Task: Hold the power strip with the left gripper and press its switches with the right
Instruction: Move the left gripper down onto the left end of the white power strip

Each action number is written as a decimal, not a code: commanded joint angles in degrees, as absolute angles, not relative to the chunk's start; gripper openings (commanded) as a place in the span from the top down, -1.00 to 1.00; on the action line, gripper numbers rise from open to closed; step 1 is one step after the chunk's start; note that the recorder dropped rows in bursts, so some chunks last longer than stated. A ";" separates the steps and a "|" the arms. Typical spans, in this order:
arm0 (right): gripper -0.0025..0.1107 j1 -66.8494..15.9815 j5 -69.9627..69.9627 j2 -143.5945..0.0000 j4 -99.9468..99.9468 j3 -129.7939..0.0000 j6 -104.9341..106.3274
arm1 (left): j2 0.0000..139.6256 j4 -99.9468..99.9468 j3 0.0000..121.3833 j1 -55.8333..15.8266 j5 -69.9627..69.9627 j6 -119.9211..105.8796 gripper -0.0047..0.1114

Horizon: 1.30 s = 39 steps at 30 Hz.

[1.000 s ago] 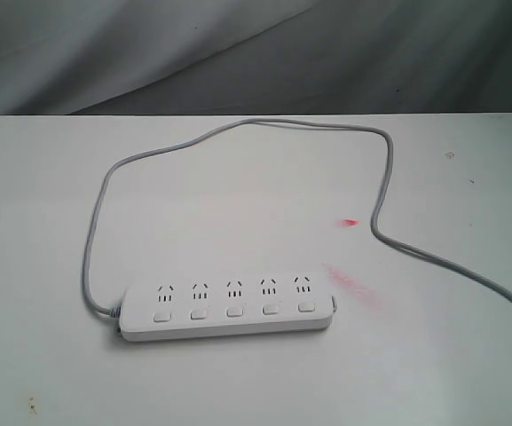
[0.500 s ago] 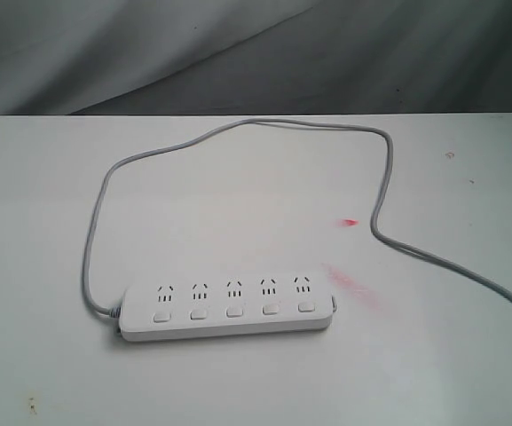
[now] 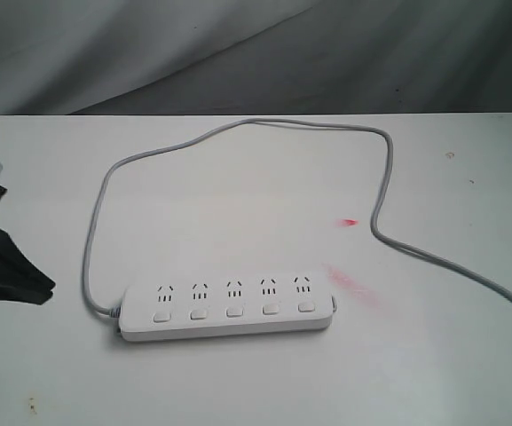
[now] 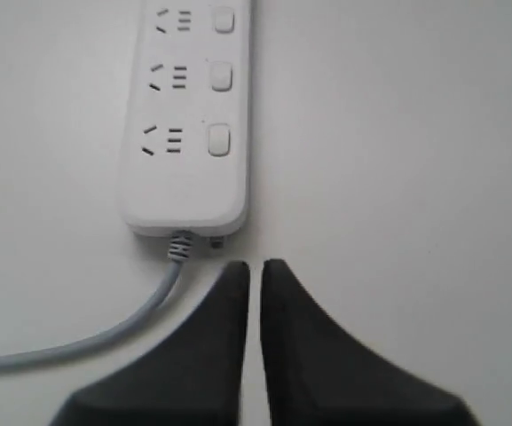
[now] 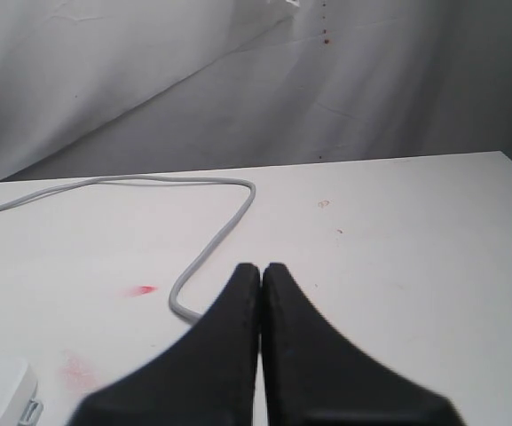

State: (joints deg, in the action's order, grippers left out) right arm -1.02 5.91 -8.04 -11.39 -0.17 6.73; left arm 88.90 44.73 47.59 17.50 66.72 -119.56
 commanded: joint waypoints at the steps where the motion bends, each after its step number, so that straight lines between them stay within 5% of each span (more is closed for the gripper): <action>1: 0.96 -0.66 5.45 -7.79 -11.09 0.00 6.81 | 92.55 42.54 47.69 12.50 61.03 -119.96 0.43; 6: 0.96 -0.66 5.45 -7.79 -11.09 0.00 6.81 | 94.13 44.85 47.69 6.67 52.22 -119.96 -0.27; 9: 0.96 -0.66 5.45 -7.79 -11.09 0.00 6.81 | 94.13 49.98 47.69 4.43 46.64 -119.96 -0.42; 39: 0.96 -0.66 5.45 -7.79 -11.09 0.00 6.81 | 107.27 51.95 52.67 -0.89 49.13 -119.96 -0.42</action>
State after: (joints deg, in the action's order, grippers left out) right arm -1.02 5.91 -8.04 -11.39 -0.17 6.73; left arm 107.16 50.93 52.22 0.28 48.76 -119.68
